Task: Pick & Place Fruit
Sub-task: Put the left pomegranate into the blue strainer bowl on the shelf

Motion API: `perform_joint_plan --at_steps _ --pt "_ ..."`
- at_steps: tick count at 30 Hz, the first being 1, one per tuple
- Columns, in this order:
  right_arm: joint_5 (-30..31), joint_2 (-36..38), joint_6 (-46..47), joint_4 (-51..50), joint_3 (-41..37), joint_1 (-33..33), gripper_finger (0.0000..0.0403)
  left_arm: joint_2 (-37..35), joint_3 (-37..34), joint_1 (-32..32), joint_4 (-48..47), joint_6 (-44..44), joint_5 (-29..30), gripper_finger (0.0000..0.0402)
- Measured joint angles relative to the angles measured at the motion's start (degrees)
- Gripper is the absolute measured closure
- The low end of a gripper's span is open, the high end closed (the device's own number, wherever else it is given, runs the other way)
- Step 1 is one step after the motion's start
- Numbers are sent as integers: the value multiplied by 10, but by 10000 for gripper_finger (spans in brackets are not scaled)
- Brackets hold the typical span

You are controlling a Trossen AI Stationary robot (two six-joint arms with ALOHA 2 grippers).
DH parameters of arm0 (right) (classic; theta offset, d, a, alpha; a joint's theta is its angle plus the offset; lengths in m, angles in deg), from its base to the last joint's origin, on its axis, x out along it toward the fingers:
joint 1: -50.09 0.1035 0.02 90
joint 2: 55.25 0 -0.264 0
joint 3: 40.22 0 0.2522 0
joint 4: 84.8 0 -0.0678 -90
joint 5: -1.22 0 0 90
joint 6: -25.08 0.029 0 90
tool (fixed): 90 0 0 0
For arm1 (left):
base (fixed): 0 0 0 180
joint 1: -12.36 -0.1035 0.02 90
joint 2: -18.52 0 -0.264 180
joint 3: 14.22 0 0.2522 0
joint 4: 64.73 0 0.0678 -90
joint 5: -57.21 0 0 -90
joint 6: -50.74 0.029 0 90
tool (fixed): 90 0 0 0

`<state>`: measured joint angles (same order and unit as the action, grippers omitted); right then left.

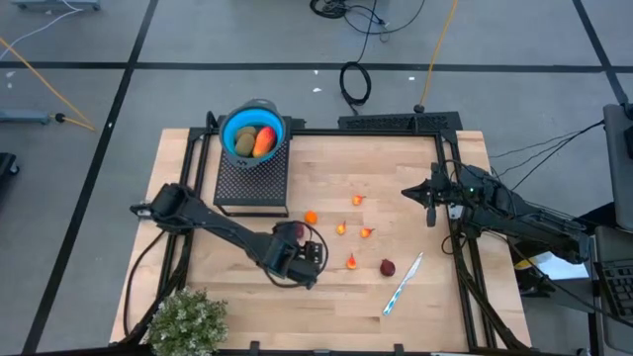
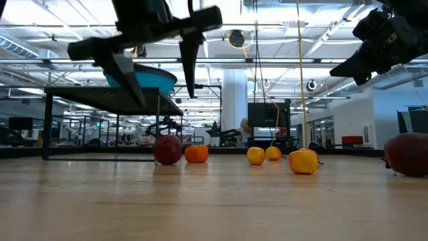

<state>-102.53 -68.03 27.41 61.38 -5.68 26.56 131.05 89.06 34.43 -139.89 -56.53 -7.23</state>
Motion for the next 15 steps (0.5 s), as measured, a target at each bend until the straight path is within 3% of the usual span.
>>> perform_joint_plan --at_steps 15 --pt "1 0 0 0 0 0 403 25 -1 -40 -18 18 4 78"
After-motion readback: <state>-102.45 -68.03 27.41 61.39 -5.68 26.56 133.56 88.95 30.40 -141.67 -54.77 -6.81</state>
